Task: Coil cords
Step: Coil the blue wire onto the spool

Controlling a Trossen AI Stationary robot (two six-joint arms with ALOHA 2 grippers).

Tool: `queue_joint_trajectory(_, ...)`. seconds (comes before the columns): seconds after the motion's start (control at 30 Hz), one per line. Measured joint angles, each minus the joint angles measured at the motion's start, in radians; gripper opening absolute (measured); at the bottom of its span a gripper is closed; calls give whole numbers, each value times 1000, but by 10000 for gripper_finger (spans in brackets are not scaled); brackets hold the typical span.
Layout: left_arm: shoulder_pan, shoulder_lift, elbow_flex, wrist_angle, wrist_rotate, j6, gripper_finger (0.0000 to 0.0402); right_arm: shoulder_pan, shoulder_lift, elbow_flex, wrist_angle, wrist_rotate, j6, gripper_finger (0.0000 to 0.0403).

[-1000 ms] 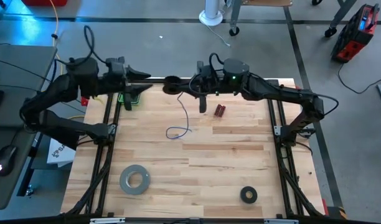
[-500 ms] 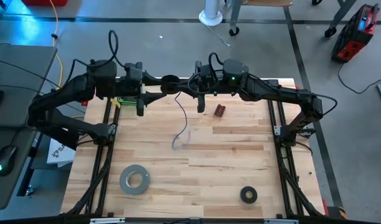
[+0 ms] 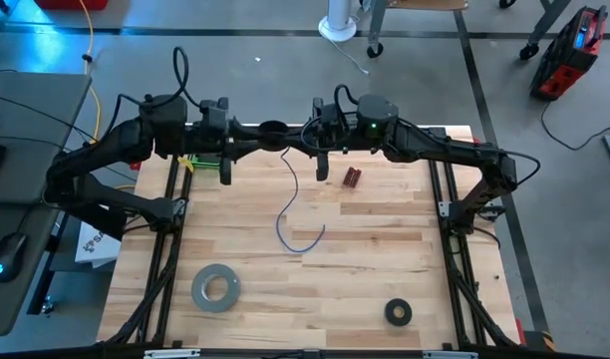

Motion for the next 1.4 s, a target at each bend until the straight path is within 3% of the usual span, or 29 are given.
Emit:
queue_joint_trajectory(0.1, 0, 0, 0, 2, 1, -10, 10, 0, 0, 0, 0, 1, -1, 0)
queue_joint_trajectory(0.37, 4, -18, -1, 5, 14, -73, 2, -2, -7, 0, -2, 19, 15, 16)
queue_joint_trajectory(0.6, 25, -79, 0, 51, 29, -200, 1, -18, -41, 48, -93, 83, -4, 130)
queue_joint_trajectory(0.8, 29, -116, 1, 353, 94, -301, 1, -22, -42, 107, -114, 45, -15, 202)
queue_joint_trajectory(1.13, 58, -108, 1, 710, 98, -604, 0, 15, 40, 107, 161, -103, 88, 209)
queue_joint_trajectory(1.4, 62, -55, 0, 857, 44, -867, 0, 47, 72, 106, 264, -106, 64, 209)
